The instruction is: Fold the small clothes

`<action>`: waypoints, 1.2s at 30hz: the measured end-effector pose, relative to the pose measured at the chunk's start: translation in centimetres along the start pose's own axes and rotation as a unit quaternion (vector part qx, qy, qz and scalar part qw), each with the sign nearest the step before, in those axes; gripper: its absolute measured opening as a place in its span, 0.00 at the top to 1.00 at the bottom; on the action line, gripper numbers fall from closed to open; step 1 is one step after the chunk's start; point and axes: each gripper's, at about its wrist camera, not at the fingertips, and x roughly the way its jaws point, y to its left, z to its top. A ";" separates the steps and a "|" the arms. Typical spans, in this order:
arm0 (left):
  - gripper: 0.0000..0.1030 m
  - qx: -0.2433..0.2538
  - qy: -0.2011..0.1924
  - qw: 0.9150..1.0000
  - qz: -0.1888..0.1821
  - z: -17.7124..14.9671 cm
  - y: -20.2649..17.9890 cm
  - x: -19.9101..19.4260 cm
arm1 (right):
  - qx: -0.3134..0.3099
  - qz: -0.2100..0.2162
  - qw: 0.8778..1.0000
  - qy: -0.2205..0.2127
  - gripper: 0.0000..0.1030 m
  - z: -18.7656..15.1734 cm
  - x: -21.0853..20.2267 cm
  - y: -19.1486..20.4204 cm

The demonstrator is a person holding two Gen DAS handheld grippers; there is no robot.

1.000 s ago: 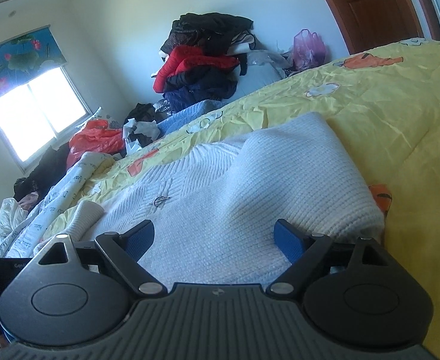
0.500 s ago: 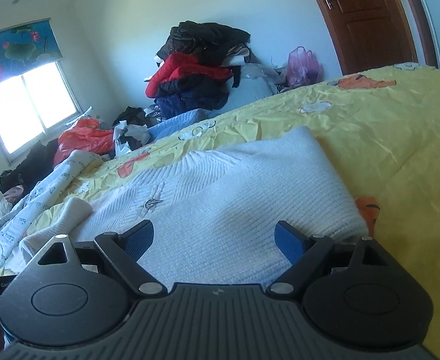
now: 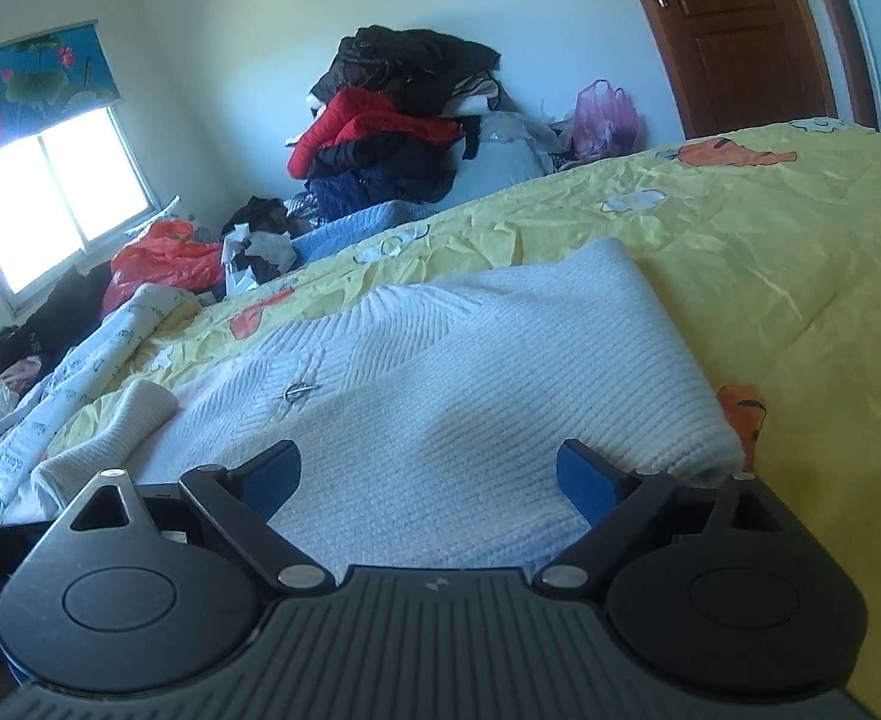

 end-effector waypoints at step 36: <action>0.07 -0.486 -0.086 0.866 0.078 -0.3 29.9 -6.9 | -0.147 -0.106 0.981 0.061 0.02 4.2 8.7 1.9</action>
